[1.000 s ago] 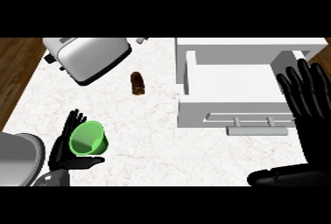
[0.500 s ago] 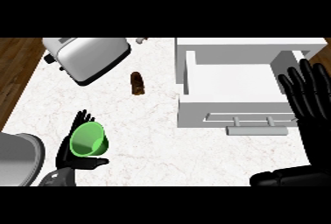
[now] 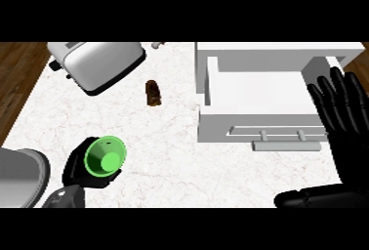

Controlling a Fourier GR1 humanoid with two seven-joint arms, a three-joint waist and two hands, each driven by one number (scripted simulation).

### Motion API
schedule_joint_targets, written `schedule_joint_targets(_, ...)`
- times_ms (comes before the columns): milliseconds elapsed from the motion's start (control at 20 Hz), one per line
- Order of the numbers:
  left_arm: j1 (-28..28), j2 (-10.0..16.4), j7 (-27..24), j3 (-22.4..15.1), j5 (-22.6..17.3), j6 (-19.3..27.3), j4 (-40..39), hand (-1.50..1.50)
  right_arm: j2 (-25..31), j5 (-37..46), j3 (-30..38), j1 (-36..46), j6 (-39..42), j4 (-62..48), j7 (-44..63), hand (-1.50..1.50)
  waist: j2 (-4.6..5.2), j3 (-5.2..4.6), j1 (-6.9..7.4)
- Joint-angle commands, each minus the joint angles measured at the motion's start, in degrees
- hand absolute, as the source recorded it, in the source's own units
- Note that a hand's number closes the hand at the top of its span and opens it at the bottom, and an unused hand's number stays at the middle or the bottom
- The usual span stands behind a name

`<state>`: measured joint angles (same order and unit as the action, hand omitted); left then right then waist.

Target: Pick up the cup, place it into the drawer and close the drawer

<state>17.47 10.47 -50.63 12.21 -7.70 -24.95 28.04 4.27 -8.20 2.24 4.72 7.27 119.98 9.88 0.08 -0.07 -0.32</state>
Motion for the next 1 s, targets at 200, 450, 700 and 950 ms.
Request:
schedule_joint_targets(200, 2.1, -2.7, -9.3, 1.9, -0.9, 5.3, 0.1, 1.50, 0.9, -1.9, 1.8, 1.8, 0.4, -0.5, 0.6, -1.50, 0.02, 0.02, -0.02)
schedule_joint_targets(450, 2.4, -2.3, -10.2, 4.4, -2.6, 10.8, 1.4, 1.50, 0.0, -1.3, 0.3, -1.0, -0.4, 3.6, 2.2, -1.50, -0.08, 0.04, -0.06)
schedule_joint_targets(700, 1.5, -4.9, -9.8, 2.7, -3.8, 8.3, 7.9, 1.50, -0.9, 2.0, -2.1, 0.0, -0.9, 0.8, 0.9, -1.50, -0.16, 0.06, 0.31)
schedule_joint_targets(950, 0.8, -6.8, 2.0, -3.1, -3.4, 10.3, 24.0, 1.50, 1.9, -2.1, 3.1, 0.1, 1.7, -1.7, -0.8, -1.50, -0.49, 0.20, 1.05)
